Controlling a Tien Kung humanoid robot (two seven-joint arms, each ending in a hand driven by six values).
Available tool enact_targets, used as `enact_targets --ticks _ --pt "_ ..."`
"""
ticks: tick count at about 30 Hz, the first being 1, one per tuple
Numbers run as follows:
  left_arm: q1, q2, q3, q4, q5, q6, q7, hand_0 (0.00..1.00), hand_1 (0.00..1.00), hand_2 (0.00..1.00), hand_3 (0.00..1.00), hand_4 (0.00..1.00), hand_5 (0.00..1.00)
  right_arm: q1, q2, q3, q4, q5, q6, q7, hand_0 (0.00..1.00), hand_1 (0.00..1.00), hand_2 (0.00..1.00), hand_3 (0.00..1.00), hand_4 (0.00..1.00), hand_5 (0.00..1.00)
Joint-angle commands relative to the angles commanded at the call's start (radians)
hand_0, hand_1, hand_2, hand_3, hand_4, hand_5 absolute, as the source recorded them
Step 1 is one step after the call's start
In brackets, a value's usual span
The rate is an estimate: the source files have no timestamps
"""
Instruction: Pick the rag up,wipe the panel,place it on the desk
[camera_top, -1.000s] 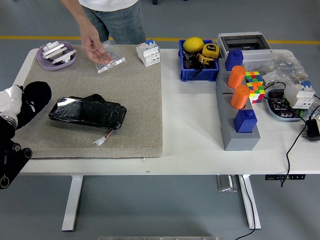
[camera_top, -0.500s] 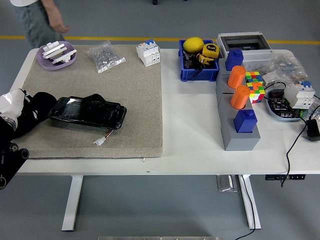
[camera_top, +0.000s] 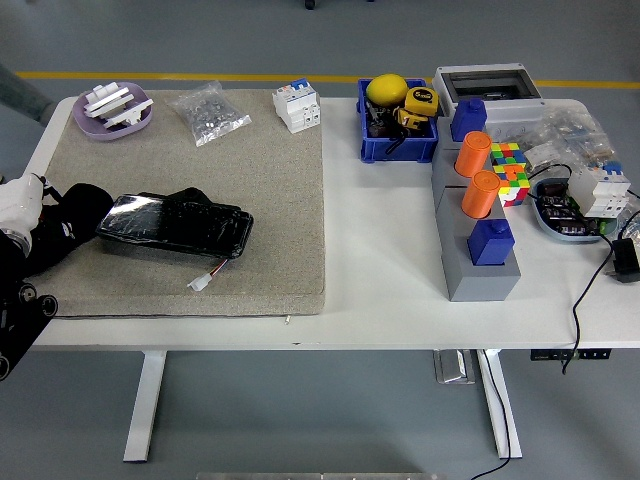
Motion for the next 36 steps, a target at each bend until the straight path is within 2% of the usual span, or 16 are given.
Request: enact_targets --ticks 6,13,15,20,25,26,29,31,32,36 --pt "0.019 0.014 -0.015 -0.053 -0.019 -0.017 0.016 0.721 0.761 0.787 0.584 0.746 0.002 0.000 0.000 0.000 -0.001 0.000 0.000 0.001 0.749 0.623 0.620 0.561 0.913 0.420" --pt "0.063 0.026 -0.102 -0.181 -0.023 -0.030 0.031 0.717 0.762 0.787 0.585 0.754 0.002 -0.005 -0.002 -0.004 -0.005 0.005 0.000 -0.001 0.749 0.622 0.618 0.561 0.912 0.419" --pt "0.076 0.025 -0.139 -0.221 -0.046 -0.034 0.028 0.708 0.758 0.784 0.585 0.756 0.002 -0.006 -0.002 -0.008 -0.006 0.007 0.000 -0.001 0.749 0.622 0.617 0.561 0.912 0.419" --pt "0.093 0.009 -0.203 -0.258 -0.097 -0.023 0.004 0.699 0.746 0.773 0.586 0.765 0.026 -0.007 -0.001 -0.012 -0.006 0.008 -0.002 0.000 0.749 0.622 0.617 0.562 0.912 0.419" --pt "0.108 -0.029 -0.277 -0.251 -0.199 0.038 -0.072 0.699 0.746 0.773 0.586 0.765 0.026 -0.010 0.001 -0.018 -0.006 0.011 -0.002 -0.001 0.749 0.622 0.617 0.562 0.912 0.419" --pt "0.111 -0.040 -0.294 -0.250 -0.229 0.055 -0.098 0.682 0.721 0.678 0.571 0.734 0.083 -0.012 0.001 -0.020 -0.006 0.012 -0.002 -0.002 0.749 0.622 0.619 0.561 0.912 0.419" --pt "0.115 -0.069 -0.331 -0.251 -0.314 0.089 -0.168 0.682 0.721 0.678 0.571 0.734 0.083 -0.016 0.004 -0.022 -0.007 0.014 -0.001 -0.002 0.749 0.622 0.619 0.561 0.912 0.419" --pt "0.120 -0.093 -0.355 -0.261 -0.380 0.112 -0.222 0.682 0.721 0.678 0.571 0.734 0.083 -0.018 0.005 -0.025 -0.006 0.015 -0.001 -0.002 0.749 0.622 0.619 0.561 0.912 0.419" --pt "0.121 -0.101 -0.361 -0.268 -0.408 0.119 -0.244 0.652 0.709 0.635 0.568 0.725 0.097 -0.019 0.005 -0.026 -0.006 0.015 -0.001 -0.002 0.749 0.622 0.620 0.561 0.912 0.420" --pt "0.119 -0.129 -0.368 -0.308 -0.446 0.138 -0.292 0.652 0.709 0.635 0.568 0.725 0.097 -0.020 0.005 -0.025 -0.005 0.013 -0.003 -0.002 0.749 0.622 0.620 0.561 0.912 0.420"
